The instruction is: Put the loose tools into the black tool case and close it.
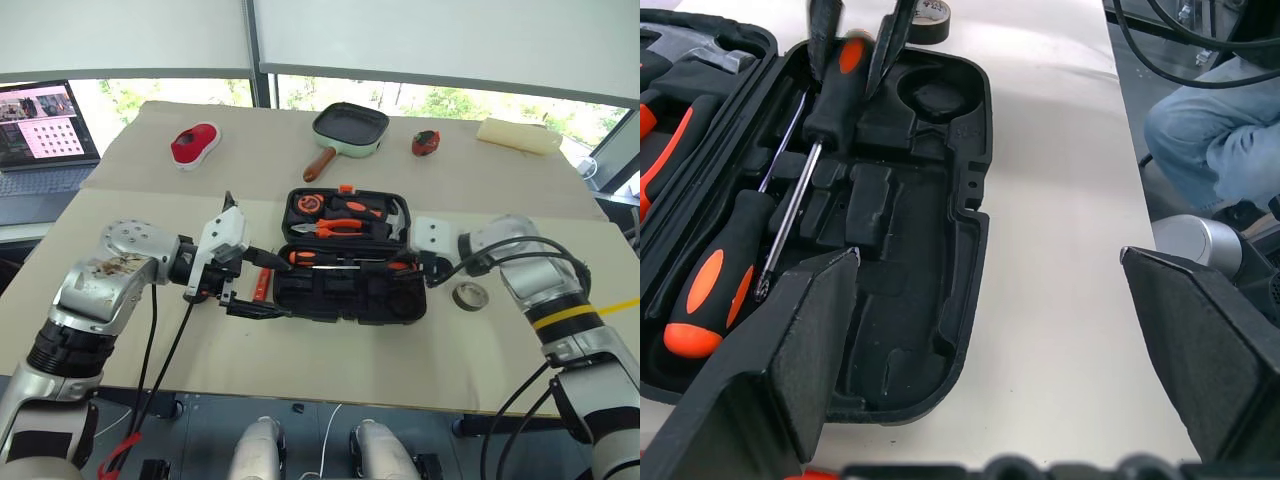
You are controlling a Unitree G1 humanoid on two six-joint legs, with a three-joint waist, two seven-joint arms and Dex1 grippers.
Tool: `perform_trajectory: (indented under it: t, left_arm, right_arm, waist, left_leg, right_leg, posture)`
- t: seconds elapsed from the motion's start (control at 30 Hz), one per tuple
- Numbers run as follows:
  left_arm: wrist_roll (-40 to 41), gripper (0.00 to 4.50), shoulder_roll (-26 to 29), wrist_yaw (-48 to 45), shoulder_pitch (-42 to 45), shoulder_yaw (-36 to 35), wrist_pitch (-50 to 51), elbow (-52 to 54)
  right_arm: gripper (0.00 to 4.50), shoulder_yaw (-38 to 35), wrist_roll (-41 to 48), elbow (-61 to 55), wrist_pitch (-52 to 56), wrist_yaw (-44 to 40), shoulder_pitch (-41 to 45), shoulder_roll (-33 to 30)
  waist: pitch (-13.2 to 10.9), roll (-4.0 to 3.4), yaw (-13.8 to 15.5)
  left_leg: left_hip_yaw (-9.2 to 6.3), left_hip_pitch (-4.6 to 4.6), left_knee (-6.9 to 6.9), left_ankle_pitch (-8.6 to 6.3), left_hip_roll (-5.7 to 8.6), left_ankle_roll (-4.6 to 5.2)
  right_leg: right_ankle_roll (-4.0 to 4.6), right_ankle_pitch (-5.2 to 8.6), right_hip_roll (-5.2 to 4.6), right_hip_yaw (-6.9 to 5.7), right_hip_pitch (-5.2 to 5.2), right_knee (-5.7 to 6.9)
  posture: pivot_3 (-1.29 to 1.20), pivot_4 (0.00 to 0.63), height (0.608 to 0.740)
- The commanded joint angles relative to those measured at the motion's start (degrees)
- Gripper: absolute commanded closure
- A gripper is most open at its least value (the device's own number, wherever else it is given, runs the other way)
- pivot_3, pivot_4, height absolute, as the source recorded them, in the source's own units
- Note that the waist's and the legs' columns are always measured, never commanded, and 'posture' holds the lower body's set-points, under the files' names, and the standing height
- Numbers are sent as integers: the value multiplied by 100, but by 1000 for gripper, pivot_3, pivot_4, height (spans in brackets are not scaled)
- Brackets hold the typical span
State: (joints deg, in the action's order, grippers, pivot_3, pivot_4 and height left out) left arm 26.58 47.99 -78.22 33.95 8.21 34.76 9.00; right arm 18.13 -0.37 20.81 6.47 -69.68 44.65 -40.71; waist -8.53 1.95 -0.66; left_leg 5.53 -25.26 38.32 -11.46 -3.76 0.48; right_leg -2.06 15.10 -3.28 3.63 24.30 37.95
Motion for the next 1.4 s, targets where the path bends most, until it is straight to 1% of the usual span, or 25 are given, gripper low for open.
perform_trajectory:
  t: [0.03, 0.07, 0.2, 0.27, 0.3, 0.37, 0.47, 0.53, 0.6, 0.63, 0.87, 1.17, 1.3, 1.4]
  left_arm:
    - [-58, 0, -8, 0, 201, -38, -171, 1]
    - [-66, 0, -23, -4, 223, -20, -173, -18]
    - [-116, 0, -88, -8, 297, 46, -216, -101]
    - [-165, 0, -122, -5, 321, 90, -272, -142]
    - [-194, 0, -135, -13, 327, 109, -307, -161]
    - [-225, 0, -137, -30, 323, 123, -339, -170]
    - [-239, 0, -128, -49, 338, 132, -374, -216]
    - [-247, 0, -124, -55, 345, 134, -387, -240]
    - [-259, 0, -122, -55, 345, 136, -397, -253]
    - [-258, 0, -117, -55, 334, 131, -391, -240]
    - [-278, 0, -106, -45, 322, 119, -418, -265]
    - [-382, 0, -184, 0, 316, 172, -513, -330]
    - [-481, 0, -235, 46, 293, 169, -543, -396]
    - [-531, 0, -177, 245, 113, 33, -456, -381]
  right_arm:
    - [872, -334, 252, -580, 310, 64, 34, 70]
    - [624, -361, 295, -704, 436, 53, -2, 77]
    - [624, -397, 389, -1033, 804, 92, -158, 149]
    - [1179, -340, 308, -1026, 892, 208, -216, 228]
    - [1324, -310, 265, -1002, 896, 270, -237, 272]
    - [2113, -312, 233, -996, 1023, 435, -265, 385]
    - [3057, -286, 190, -991, 1085, 564, -283, 507]
    - [3790, -277, 164, -965, 1096, 630, -286, 572]
    - [4370, -208, 23, -822, 1075, 813, -242, 684]
    - [4460, -169, -29, -792, 1030, 844, -245, 707]
    - [4460, -25, -126, -832, 1084, 720, -295, 715]
    - [4460, 514, -726, -590, 527, 646, -360, 688]
    - [4460, 344, -704, -654, 544, 714, -357, 724]
    - [4460, -210, -214, -1238, 918, 786, -418, 715]
  waist:
    - [0, 0, -2]
    - [0, 0, -3]
    - [0, 0, 0]
    - [0, 0, 3]
    - [0, 0, 3]
    - [0, 0, 0]
    - [0, 0, -2]
    - [0, 0, -2]
    - [0, 0, -3]
    - [0, 0, -3]
    - [0, 0, -4]
    - [2, 2, -5]
    - [7, 10, -6]
    - [6, 10, -6]
  left_leg:
    - [0, 0, 0, 0, -1, 0]
    - [-1, 0, 0, 0, 0, 0]
    - [-1, 0, 0, 0, 0, 0]
    - [-1, 0, 0, 0, 0, 0]
    - [-1, 0, 1, 0, 0, 0]
    - [0, 0, 1, 0, 1, 0]
    - [0, 0, 1, 0, 0, 0]
    - [-1, 0, 1, 0, 0, 0]
    - [-1, 0, 1, 0, 0, 0]
    - [-1, 0, 1, 0, 0, 0]
    - [-1, 1, 1, 0, 0, -1]
    - [-1, 9, 1, 0, -1, -1]
    - [-1, 15, 1, 0, -1, -1]
    - [-1, 16, 1, 1, -1, -1]
  right_leg:
    - [0, 0, 1, 0, 1, 2]
    - [0, 0, 1, 0, 1, 2]
    - [0, 0, 0, 0, 0, 2]
    - [0, 0, 0, 0, 0, 2]
    - [0, 0, 0, -1, -1, 2]
    - [0, 0, 0, -1, 0, 3]
    - [0, 0, 0, -1, 1, 4]
    - [0, 0, 1, -1, 2, 4]
    - [0, 0, 1, -1, 2, 4]
    - [0, 0, 1, -1, 1, 4]
    - [0, 0, 1, -1, -1, 5]
    - [0, 0, 2, -1, -7, 5]
    - [0, 0, 2, -1, -13, 6]
    - [1, 0, 2, -1, -12, 8]
  posture:
    - [0, 150, 740]
    - [0, 150, 740]
    - [0, 150, 740]
    - [0, 150, 740]
    - [0, 150, 740]
    - [0, 150, 740]
    - [0, 150, 740]
    - [0, 150, 740]
    - [0, 150, 740]
    - [0, 150, 740]
    - [0, 150, 740]
    - [0, 150, 740]
    - [0, 150, 740]
    - [0, 150, 740]
